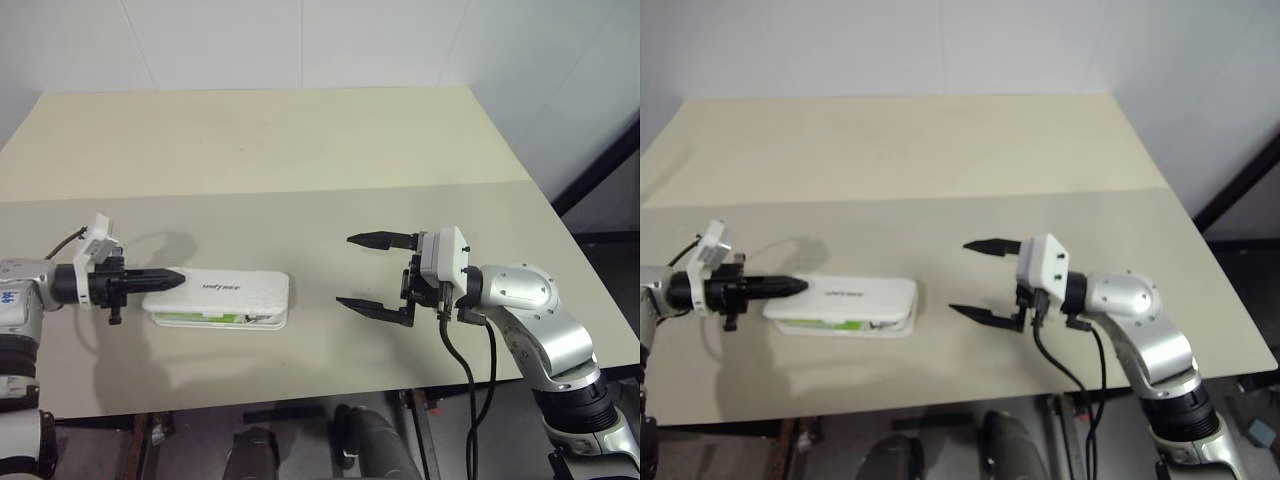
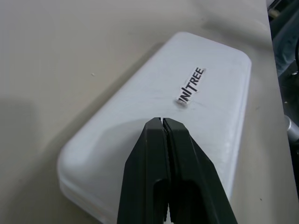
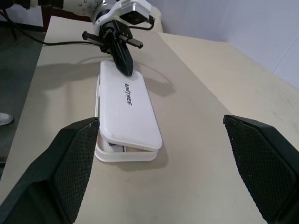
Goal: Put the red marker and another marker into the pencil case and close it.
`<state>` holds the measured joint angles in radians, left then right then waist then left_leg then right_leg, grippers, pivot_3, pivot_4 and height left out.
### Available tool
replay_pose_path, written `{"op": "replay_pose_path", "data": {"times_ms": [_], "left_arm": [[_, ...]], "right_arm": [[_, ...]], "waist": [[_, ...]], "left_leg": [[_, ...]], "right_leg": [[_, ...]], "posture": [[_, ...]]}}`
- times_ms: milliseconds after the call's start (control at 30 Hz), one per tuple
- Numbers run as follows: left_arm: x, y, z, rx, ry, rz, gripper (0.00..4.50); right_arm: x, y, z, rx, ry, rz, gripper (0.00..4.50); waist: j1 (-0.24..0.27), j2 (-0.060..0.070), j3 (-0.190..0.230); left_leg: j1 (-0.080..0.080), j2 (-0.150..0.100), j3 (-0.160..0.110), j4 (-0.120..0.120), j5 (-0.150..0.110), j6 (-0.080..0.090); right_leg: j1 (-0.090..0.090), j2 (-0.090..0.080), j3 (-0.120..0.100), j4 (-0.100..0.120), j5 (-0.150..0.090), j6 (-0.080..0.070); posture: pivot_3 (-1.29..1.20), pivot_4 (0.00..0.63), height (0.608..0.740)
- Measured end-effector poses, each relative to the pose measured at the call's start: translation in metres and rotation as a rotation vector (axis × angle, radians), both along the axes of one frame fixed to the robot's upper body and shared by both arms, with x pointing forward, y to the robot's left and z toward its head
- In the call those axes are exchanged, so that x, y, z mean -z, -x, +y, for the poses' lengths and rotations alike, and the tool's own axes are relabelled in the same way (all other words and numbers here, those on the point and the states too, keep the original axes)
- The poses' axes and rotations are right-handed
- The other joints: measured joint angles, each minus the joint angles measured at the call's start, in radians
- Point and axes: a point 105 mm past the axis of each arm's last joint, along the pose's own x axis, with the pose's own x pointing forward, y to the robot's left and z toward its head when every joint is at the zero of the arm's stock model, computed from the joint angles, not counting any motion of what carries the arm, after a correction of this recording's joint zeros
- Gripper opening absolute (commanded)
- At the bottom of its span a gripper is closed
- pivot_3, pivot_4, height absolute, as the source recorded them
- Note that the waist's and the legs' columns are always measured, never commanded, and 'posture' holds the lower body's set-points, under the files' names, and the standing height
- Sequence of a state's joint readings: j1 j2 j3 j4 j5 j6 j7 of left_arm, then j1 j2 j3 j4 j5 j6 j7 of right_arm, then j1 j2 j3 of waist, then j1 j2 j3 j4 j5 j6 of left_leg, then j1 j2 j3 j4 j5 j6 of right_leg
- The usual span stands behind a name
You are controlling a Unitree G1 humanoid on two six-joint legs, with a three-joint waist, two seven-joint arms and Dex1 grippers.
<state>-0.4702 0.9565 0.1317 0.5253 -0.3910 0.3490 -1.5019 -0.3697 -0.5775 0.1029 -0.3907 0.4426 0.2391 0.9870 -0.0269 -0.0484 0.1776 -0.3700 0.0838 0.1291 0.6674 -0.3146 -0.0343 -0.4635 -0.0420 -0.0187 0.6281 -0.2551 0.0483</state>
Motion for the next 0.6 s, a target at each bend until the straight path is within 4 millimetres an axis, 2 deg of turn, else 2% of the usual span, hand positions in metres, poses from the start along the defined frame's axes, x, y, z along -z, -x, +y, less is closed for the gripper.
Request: {"op": "replay_pose_path", "data": {"times_ms": [133, 600], "left_arm": [[0.011, 0.009, -0.01, 0.057, -0.04, 0.029, 0.04], [0.015, 0.012, -0.02, 0.129, -0.088, 0.009, 0.04]], "right_arm": [[0.0, 0.0, 0.0, 0.0, 0.0, -0.001, 4.5], [0.001, 0.0, 0.0, 0.007, 0.002, 0.001, 4.5]], "waist": [[-0.001, 0.0, 0.0], [0.0, 0.0, 0.0]], "left_leg": [[0.0, 0.0, 0.0, 0.0, 0.0, 0.0], [0.002, 0.0, 0.0, 0.0, 0.0, 0.0]], "right_leg": [[0.0, 0.0, 0.001, 0.0, 0.0, 0.0], [0.001, 0.0, 0.001, 0.0, 0.0, 0.0]], "posture": [[0.0, 0.15, 0.74], [0.0, 0.15, 0.74]]}}
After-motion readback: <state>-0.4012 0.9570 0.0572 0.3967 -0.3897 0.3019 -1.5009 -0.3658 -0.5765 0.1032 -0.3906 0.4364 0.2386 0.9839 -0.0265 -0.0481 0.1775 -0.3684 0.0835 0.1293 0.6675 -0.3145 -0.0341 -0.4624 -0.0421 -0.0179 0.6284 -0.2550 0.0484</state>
